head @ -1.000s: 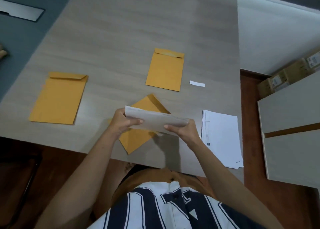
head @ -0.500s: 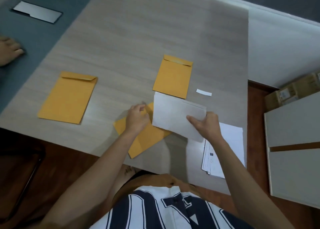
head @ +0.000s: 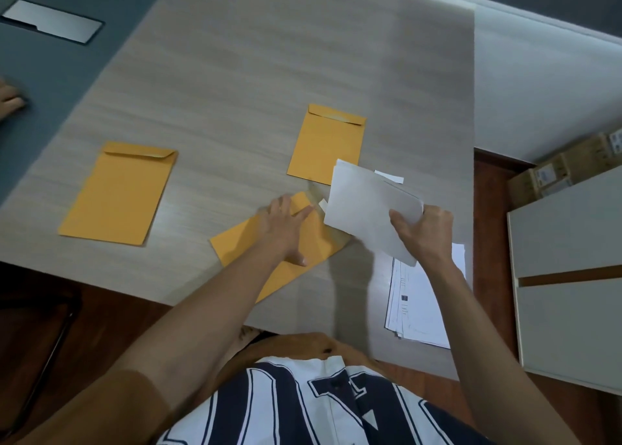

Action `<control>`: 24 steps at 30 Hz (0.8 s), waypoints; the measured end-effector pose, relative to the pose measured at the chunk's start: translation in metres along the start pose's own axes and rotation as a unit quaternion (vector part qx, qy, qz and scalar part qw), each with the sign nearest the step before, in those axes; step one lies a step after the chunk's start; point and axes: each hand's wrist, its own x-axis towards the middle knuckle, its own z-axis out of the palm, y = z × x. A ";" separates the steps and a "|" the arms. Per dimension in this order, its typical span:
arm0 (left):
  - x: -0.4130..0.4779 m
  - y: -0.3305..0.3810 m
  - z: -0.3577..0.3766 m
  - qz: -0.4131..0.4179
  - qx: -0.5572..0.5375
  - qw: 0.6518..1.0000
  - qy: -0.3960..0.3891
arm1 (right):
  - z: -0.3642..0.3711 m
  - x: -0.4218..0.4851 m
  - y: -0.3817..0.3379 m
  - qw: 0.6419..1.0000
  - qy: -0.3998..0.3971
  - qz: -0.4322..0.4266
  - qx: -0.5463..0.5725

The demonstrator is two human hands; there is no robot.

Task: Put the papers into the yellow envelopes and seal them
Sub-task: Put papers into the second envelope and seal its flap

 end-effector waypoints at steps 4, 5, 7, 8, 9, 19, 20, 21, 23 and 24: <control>0.004 0.000 -0.005 0.005 0.027 1.000 0.005 | -0.003 0.004 0.003 0.999 -0.018 0.018 0.019; 0.004 0.000 -0.007 0.008 0.035 0.999 0.007 | -0.003 0.005 0.002 0.999 -0.022 0.022 0.023; 0.006 0.001 -0.011 0.015 0.043 0.999 0.003 | -0.002 0.005 0.002 0.998 -0.034 0.034 0.027; 0.007 0.001 -0.013 0.018 0.046 0.999 -0.001 | -0.002 0.006 0.003 0.998 -0.041 0.039 0.029; 0.008 0.002 -0.015 0.020 0.050 0.999 -0.003 | -0.001 0.007 0.004 0.997 -0.050 0.046 0.033; 0.012 0.001 -0.015 0.035 0.078 0.996 0.021 | -0.007 0.030 0.019 0.972 -0.173 0.109 0.116; 0.012 0.001 -0.014 0.041 0.078 0.996 0.022 | -0.006 0.033 0.021 0.967 -0.193 0.116 0.118; 0.013 0.001 -0.015 0.048 0.075 0.996 0.024 | -0.005 0.037 0.023 0.962 -0.215 0.121 0.118; 0.013 0.001 -0.016 0.063 0.075 0.995 0.030 | -0.002 0.047 0.026 0.949 -0.255 0.134 0.128; 0.013 0.002 -0.017 0.069 0.080 0.994 0.032 | -0.001 0.052 0.028 0.939 -0.278 0.140 0.146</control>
